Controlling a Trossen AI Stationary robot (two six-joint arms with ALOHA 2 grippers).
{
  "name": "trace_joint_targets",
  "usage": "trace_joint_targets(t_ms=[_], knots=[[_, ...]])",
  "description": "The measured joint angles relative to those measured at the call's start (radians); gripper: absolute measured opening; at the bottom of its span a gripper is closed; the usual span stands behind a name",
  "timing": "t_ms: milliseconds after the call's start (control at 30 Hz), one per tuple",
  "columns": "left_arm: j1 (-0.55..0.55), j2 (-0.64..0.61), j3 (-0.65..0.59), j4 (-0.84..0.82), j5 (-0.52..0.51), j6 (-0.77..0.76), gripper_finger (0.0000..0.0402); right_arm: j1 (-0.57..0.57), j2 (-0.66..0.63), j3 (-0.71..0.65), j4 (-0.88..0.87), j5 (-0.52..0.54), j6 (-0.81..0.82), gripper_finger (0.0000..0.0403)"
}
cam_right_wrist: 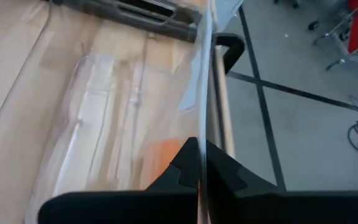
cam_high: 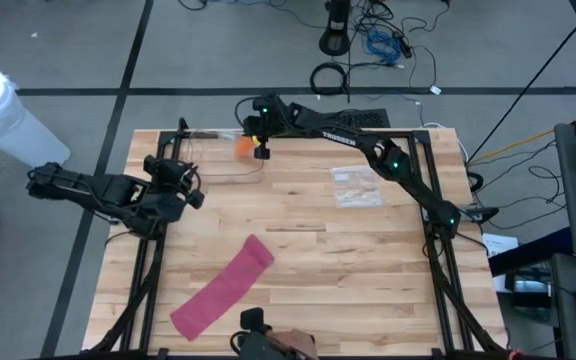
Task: Roll bandage
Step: Put the packed rolled orange bandage into the transparent bin, then adjust the transparent bin on the table
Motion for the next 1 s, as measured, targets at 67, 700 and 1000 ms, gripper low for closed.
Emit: trace_joint_targets(t_ms=[67,700,1000], knots=[[0.008,0.000,0.000,0.000,0.000,0.009,0.0068,0.001,0.010,0.000,0.004,-0.004,-0.004,0.0000],[0.018,0.013,0.000,0.011,0.058,0.016,0.0068,0.025,0.016,0.000,0.067,0.031,-0.085,0.0104],[0.018,0.039,0.000,0.013,0.080,0.015,0.0068,0.023,0.013,0.000,0.186,0.272,-0.026,0.0224]])
